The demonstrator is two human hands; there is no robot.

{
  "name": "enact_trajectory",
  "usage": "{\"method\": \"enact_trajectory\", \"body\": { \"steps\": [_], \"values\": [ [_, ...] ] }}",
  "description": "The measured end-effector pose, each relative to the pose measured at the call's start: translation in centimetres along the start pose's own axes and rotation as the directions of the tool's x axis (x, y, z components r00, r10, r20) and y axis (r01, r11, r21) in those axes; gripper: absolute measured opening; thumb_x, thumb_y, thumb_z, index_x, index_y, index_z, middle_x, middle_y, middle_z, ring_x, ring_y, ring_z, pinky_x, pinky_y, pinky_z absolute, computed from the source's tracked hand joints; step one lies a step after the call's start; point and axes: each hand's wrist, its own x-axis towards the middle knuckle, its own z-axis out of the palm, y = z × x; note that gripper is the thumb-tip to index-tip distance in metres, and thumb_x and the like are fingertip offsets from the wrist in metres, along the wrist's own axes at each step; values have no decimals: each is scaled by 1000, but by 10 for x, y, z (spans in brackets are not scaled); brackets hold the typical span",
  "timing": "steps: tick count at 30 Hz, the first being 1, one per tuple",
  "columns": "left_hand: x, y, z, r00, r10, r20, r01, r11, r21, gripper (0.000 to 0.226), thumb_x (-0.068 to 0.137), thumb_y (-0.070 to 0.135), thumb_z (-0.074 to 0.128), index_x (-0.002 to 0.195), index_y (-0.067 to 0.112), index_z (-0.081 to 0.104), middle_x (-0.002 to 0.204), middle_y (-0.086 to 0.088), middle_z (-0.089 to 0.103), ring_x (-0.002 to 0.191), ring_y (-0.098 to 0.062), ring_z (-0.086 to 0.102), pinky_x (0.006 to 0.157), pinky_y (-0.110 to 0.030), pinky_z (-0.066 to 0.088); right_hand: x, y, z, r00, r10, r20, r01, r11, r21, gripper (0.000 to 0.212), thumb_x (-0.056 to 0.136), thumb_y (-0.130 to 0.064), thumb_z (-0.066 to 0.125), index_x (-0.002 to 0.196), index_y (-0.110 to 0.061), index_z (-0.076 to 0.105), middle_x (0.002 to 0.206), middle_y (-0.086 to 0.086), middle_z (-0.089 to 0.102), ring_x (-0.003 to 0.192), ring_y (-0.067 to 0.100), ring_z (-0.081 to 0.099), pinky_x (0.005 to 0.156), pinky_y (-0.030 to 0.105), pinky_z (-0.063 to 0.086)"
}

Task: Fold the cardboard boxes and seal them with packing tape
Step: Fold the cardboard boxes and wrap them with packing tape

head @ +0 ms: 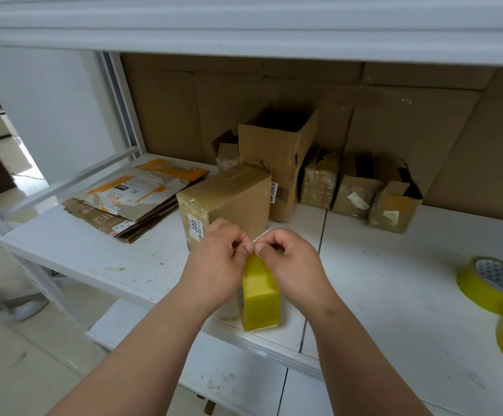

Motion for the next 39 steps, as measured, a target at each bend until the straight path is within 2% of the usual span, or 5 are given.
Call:
{"method": "enact_trajectory", "body": {
  "steps": [8, 13, 18, 29, 39],
  "values": [
    [5, 21, 25, 993, -121, -12, 117, 981, -156, 24, 96, 14, 60, 74, 25, 57, 90, 8, 53, 78, 6, 51, 65, -7, 35, -17, 7, -35, 988, 144, -60, -127, 967, 221, 37, 88, -37, 70, 118, -46, 49, 113, -10, 54, 93, 1, 59, 69, 12, 43],
    [7, 34, 56, 956, -291, -28, 254, 874, -415, 23, 93, 15, 67, 72, 24, 68, 90, 2, 68, 80, -11, 64, 73, -27, 51, -22, 18, -65, 959, 246, 144, -279, 909, 310, 65, 67, -38, 75, 128, -34, 54, 72, -7, 67, 79, 10, 68, 76, 26, 48],
    [8, 40, 82, 948, -299, 108, 305, 760, -574, 23, 93, 17, 68, 86, 36, 77, 101, 12, 74, 88, -2, 68, 82, -22, 53, -27, 36, -90, 965, 262, -27, -259, 962, 81, 52, 78, -13, 66, 124, -33, 54, 68, 6, 58, 70, 19, 63, 70, 36, 52],
    [30, 10, 36, 889, -120, -441, 117, 993, -35, 46, 90, 27, 67, 135, 24, 57, 133, -5, 46, 122, -22, 41, 97, -38, 41, -7, 50, -96, 979, -51, -198, -120, 638, -760, 44, 79, -36, 57, 122, -31, 54, 80, -6, 57, 86, 23, 59, 81, 34, 42],
    [65, -42, -19, 937, -194, -290, 301, 871, 389, 80, 79, 59, 67, 149, 39, 32, 163, -4, 14, 149, -32, 8, 115, -58, 16, 22, 51, -60, 945, 297, -139, -256, 403, -878, 61, 89, -58, 43, 146, -42, 32, 138, 4, 46, 127, 31, 41, 102, 51, 27]
  ]
}}
